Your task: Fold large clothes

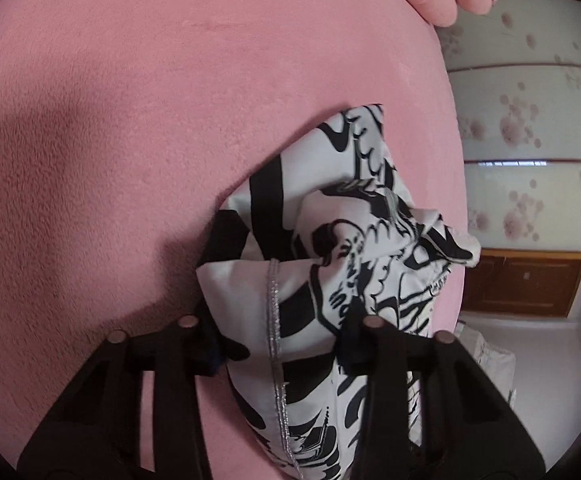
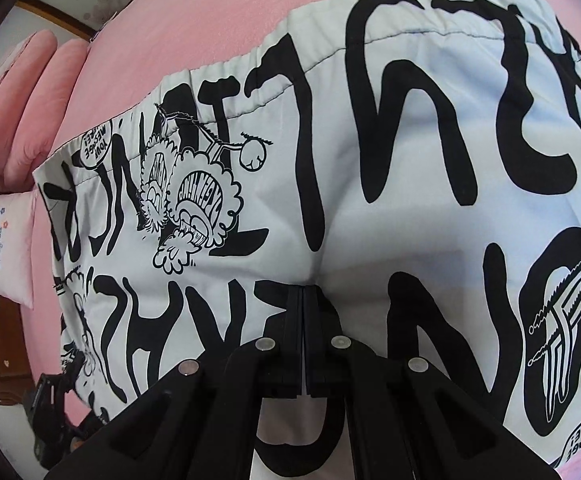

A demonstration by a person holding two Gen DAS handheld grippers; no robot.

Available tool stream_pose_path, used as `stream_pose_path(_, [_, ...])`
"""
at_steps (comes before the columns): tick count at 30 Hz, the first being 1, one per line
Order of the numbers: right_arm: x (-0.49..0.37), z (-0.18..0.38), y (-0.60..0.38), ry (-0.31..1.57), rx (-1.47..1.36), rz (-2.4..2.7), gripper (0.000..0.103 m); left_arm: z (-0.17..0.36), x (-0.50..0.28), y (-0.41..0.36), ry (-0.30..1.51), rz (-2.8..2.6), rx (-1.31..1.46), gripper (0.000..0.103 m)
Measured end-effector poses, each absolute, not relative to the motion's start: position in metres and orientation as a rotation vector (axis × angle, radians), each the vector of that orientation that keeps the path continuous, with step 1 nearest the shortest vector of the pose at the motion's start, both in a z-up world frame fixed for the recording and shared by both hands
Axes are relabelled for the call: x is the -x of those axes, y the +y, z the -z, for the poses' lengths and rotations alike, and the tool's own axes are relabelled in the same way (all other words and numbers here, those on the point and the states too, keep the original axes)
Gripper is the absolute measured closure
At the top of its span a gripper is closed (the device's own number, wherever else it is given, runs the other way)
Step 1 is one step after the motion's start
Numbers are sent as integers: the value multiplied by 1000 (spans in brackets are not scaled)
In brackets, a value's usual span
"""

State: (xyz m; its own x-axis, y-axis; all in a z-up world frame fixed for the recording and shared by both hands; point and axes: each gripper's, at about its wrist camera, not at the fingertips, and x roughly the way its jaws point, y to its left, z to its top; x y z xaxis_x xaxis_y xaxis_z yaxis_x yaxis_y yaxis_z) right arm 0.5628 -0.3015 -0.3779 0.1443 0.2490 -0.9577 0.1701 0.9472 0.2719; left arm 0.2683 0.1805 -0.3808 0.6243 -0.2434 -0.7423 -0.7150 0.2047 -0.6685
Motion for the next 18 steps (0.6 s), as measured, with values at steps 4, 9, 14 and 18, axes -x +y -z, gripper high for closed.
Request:
stream_pose_path(4, [-561, 376, -303, 1420, -369, -46, 103, 353, -269, 179, 826, -313, 1296, 80])
stream_pose_path(9, [-555, 377, -314, 1404, -436, -72, 103, 291, -279, 153, 711, -150, 1089, 84])
stream_pose_path(14, [-555, 381, -332, 1402, -502, -146, 103, 228, -296, 108, 648, -22, 881, 84])
stream_pose_path(18, [-553, 385, -348, 1394, -542, -223, 103, 183, -311, 48, 616, 95, 717, 84])
